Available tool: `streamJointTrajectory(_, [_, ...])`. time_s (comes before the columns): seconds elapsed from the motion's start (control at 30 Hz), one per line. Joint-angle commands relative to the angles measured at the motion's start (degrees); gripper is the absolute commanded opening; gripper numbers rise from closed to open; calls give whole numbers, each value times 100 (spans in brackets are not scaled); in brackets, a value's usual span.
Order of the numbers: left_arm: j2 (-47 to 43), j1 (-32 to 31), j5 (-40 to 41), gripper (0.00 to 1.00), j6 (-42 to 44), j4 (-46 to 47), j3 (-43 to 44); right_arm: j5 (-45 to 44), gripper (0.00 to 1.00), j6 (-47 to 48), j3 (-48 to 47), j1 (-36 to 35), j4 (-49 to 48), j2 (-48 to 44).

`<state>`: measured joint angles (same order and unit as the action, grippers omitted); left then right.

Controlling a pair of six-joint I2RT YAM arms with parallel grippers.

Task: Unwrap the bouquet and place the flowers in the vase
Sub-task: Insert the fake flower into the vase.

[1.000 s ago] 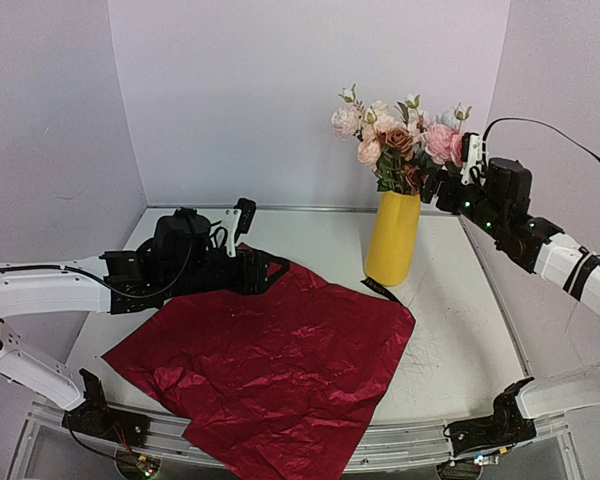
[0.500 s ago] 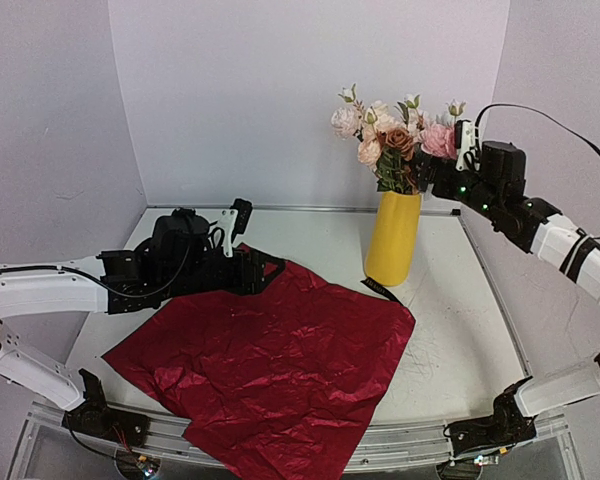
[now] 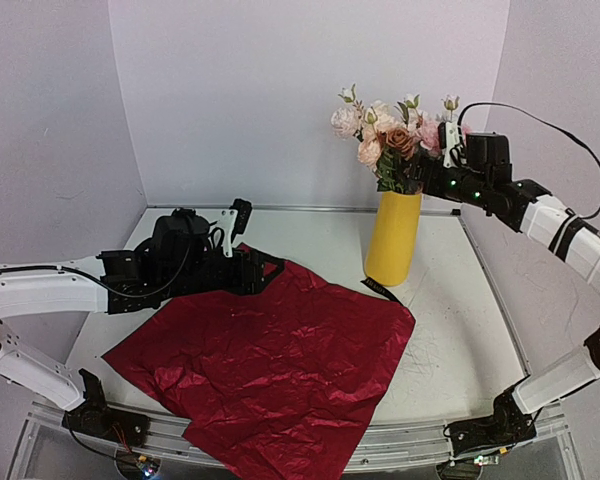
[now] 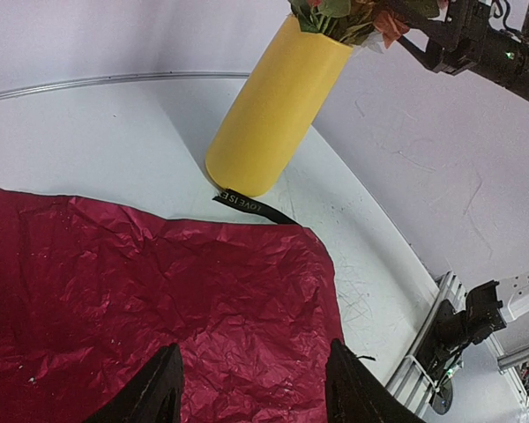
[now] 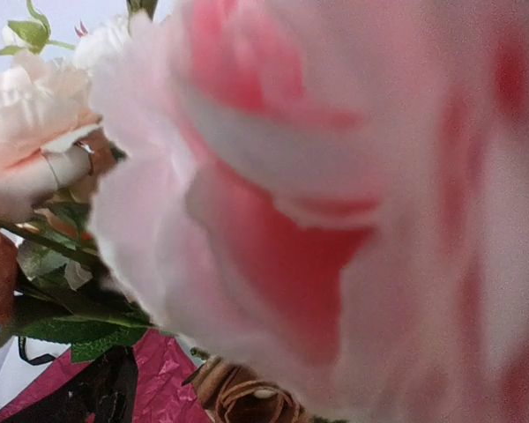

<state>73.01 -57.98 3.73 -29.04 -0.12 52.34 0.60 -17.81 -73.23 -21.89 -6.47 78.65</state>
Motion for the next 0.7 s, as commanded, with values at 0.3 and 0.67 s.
streamJointTrajectory(0.3, [-144,-16,134,56,-32,47,39,-24,98,212,-112,15,321,-704])
streamJointTrajectory(0.67, [-355,-12,520,59,75,-157,38,-11,98,651,1142,13,226,-1756])
